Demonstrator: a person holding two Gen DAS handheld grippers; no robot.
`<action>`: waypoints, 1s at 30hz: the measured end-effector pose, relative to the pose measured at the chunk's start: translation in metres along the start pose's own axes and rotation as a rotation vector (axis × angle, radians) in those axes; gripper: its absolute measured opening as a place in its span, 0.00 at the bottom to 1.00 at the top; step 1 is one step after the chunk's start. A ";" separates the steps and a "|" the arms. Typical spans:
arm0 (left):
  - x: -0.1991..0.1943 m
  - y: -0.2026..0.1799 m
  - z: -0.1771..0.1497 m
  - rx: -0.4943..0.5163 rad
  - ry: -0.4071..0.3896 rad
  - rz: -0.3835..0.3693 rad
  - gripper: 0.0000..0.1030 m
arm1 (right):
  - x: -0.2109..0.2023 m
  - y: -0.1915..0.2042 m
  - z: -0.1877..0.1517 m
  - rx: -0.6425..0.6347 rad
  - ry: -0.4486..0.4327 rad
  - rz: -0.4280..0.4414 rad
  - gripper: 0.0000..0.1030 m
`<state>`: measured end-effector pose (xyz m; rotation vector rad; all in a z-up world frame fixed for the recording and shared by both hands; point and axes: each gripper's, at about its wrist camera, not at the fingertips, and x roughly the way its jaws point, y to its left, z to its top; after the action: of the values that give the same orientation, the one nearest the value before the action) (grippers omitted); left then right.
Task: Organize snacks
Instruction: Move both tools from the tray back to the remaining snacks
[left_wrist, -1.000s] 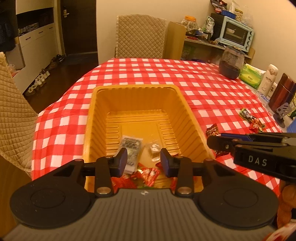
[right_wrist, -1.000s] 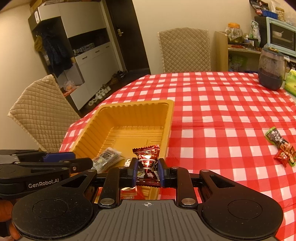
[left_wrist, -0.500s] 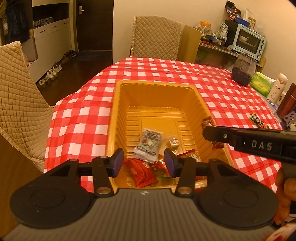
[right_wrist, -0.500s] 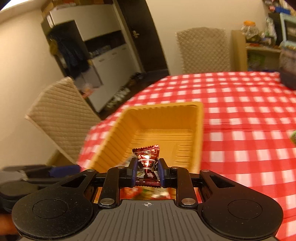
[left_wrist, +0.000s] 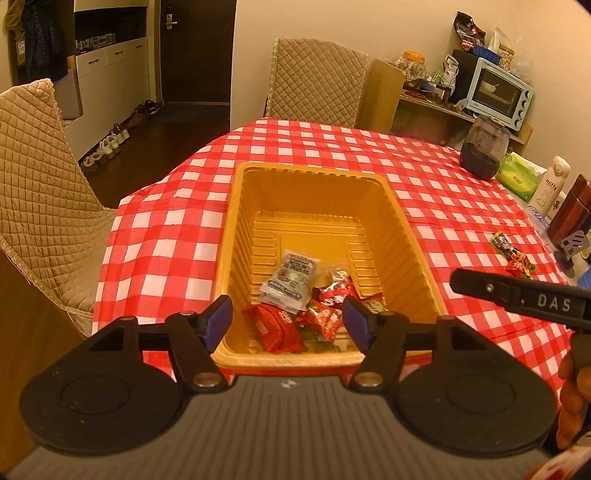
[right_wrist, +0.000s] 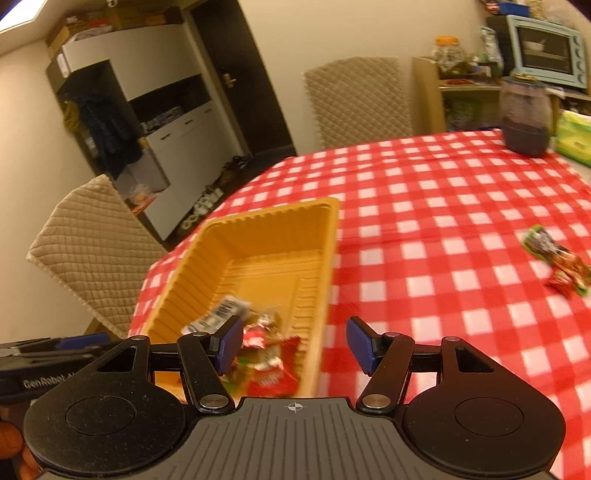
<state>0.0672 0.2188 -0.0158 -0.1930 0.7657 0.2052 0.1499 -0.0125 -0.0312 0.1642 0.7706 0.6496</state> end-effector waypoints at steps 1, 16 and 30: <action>-0.003 -0.002 -0.001 0.001 -0.001 0.000 0.66 | -0.005 -0.002 -0.001 0.004 -0.002 -0.007 0.60; -0.042 -0.038 -0.011 0.010 -0.031 -0.004 0.73 | -0.082 -0.026 -0.015 0.038 -0.066 -0.088 0.60; -0.056 -0.091 -0.018 0.033 -0.059 -0.088 0.85 | -0.136 -0.056 -0.023 0.083 -0.133 -0.170 0.60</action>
<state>0.0393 0.1209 0.0196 -0.1878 0.7001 0.1143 0.0884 -0.1405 0.0133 0.2135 0.6760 0.4413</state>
